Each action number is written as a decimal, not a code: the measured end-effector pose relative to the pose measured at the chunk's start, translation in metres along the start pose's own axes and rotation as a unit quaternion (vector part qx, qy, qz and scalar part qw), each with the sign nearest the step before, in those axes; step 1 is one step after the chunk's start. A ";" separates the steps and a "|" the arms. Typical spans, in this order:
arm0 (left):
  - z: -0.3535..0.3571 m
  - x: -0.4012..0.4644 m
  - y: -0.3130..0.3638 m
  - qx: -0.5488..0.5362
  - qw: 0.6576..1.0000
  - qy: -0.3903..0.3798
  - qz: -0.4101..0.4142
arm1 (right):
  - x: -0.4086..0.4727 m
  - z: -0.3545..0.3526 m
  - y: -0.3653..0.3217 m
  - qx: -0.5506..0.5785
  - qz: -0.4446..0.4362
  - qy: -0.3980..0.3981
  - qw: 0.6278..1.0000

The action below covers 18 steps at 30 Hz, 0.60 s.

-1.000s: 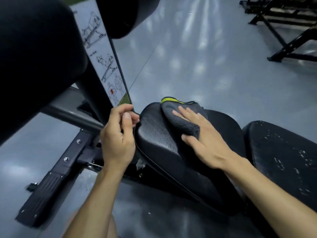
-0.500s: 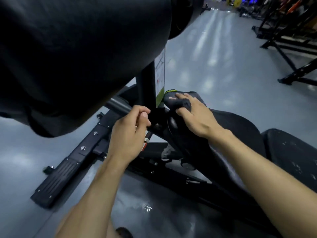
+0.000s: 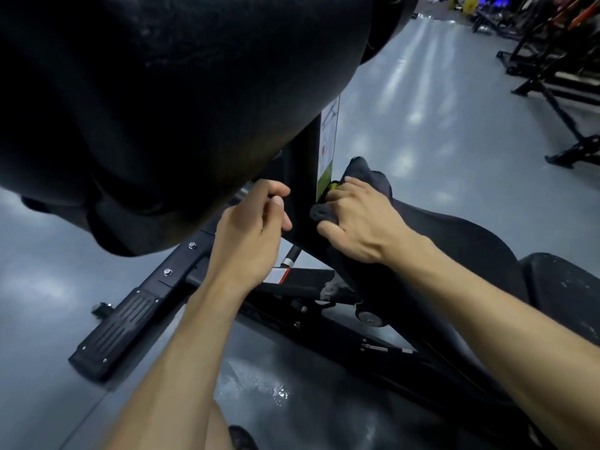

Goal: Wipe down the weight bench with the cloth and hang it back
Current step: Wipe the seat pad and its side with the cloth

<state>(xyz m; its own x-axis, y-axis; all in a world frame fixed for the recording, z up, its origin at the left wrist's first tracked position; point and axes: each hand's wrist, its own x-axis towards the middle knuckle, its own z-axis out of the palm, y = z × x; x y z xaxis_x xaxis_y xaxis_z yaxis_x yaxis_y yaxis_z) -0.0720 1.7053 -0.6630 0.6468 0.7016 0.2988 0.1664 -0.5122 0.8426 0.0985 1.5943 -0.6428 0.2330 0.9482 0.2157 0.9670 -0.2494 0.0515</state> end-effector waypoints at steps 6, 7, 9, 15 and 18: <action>0.001 -0.005 0.004 0.033 0.999 -0.019 -0.006 | 0.010 0.002 0.009 0.085 0.108 0.032 0.990; -0.001 -0.008 0.005 0.045 0.999 -0.020 -0.003 | 0.007 0.002 0.001 0.084 0.103 0.041 0.990; -0.003 -0.013 0.011 0.059 0.998 -0.017 0.011 | -0.010 0.001 -0.018 0.073 0.063 0.043 0.994; -0.010 -0.028 0.026 0.014 1.000 0.016 0.015 | -0.034 -0.005 -0.024 0.069 -0.013 0.006 0.998; -0.015 -0.034 0.029 0.019 0.999 0.030 0.014 | -0.004 -0.018 -0.014 0.161 0.161 0.027 0.973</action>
<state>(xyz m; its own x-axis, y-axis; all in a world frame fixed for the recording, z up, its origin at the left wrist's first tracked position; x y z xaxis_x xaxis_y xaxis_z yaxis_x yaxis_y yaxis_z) -0.1003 1.6737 -0.6425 0.6055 0.7152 0.3492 0.1776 -0.5491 0.8167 0.0821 1.5904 -0.6269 0.5327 0.8168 0.2216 0.8282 -0.4494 -0.3348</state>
